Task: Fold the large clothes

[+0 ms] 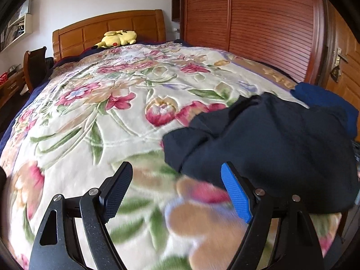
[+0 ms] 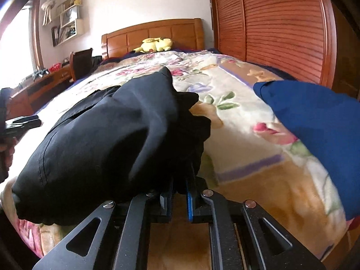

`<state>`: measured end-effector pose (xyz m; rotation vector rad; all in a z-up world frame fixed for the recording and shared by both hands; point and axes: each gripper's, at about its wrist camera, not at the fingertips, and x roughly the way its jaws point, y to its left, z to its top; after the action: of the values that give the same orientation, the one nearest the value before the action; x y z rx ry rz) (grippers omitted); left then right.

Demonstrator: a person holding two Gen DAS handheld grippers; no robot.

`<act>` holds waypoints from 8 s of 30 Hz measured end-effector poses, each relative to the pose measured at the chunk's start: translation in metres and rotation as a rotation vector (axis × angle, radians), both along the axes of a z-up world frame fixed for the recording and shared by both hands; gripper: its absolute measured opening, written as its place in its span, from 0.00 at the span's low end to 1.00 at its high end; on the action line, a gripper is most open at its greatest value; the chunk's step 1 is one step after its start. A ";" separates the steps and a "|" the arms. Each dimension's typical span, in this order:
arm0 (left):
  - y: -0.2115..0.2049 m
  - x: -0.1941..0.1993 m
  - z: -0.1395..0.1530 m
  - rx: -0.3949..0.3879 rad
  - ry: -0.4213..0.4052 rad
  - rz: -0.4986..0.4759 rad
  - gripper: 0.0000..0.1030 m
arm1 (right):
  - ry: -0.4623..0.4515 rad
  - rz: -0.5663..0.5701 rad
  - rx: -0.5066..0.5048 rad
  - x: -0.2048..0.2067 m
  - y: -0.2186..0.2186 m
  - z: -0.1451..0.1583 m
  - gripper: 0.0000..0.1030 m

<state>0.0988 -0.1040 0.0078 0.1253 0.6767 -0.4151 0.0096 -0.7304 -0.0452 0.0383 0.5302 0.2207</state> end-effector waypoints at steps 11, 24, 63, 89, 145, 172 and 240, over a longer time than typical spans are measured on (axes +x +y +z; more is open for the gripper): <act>-0.011 0.052 -0.022 0.084 0.021 0.041 0.79 | 0.012 -0.020 -0.013 -0.003 0.008 0.002 0.24; -0.024 0.071 -0.047 0.109 0.100 0.012 0.79 | 0.025 -0.044 -0.022 0.004 0.015 -0.004 0.36; -0.024 0.006 0.054 -0.043 -0.096 -0.008 0.05 | -0.152 -0.004 -0.008 -0.016 0.015 0.048 0.06; -0.262 0.038 0.186 -0.062 -0.286 -0.188 0.05 | -0.377 -0.224 -0.193 -0.060 -0.139 0.149 0.05; -0.255 -0.107 0.111 -0.084 -0.135 -0.481 0.86 | -0.018 -0.562 -0.080 -0.028 -0.243 0.163 0.56; -0.076 -0.120 0.079 -0.100 -0.164 -0.184 1.00 | -0.121 -0.090 -0.043 -0.062 0.018 0.106 0.73; 0.105 -0.083 0.024 -0.070 -0.310 0.358 1.00 | -0.304 0.166 0.003 0.026 0.187 0.020 0.73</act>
<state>0.0158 0.0011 0.0322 0.0002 0.3672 -0.0706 0.0351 -0.5430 -0.0249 -0.0367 0.2303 0.3825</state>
